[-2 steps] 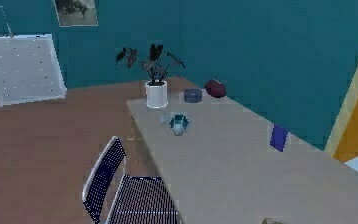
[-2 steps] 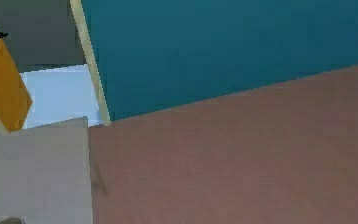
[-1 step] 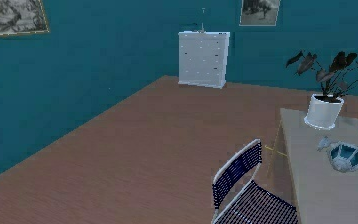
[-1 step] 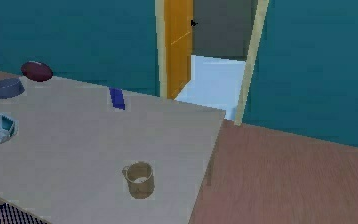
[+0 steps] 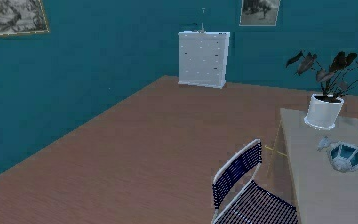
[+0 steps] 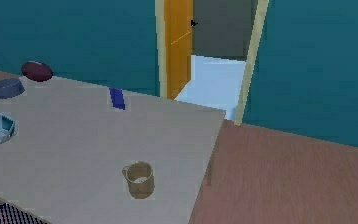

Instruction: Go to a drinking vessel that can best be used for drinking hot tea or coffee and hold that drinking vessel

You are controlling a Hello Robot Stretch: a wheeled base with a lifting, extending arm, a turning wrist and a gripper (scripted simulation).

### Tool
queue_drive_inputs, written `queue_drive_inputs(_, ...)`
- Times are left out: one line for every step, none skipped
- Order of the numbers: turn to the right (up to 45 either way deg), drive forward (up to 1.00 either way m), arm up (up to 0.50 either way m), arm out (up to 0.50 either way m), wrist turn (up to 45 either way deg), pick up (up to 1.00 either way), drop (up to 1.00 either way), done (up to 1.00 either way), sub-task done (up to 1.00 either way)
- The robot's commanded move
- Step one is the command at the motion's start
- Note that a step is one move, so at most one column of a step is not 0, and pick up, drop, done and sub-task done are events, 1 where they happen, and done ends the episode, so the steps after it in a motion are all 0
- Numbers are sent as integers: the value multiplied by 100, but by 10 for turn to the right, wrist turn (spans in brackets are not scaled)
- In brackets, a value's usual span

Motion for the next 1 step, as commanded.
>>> queue_drive_inputs(0,0,32,0,0,0,0,0,0)
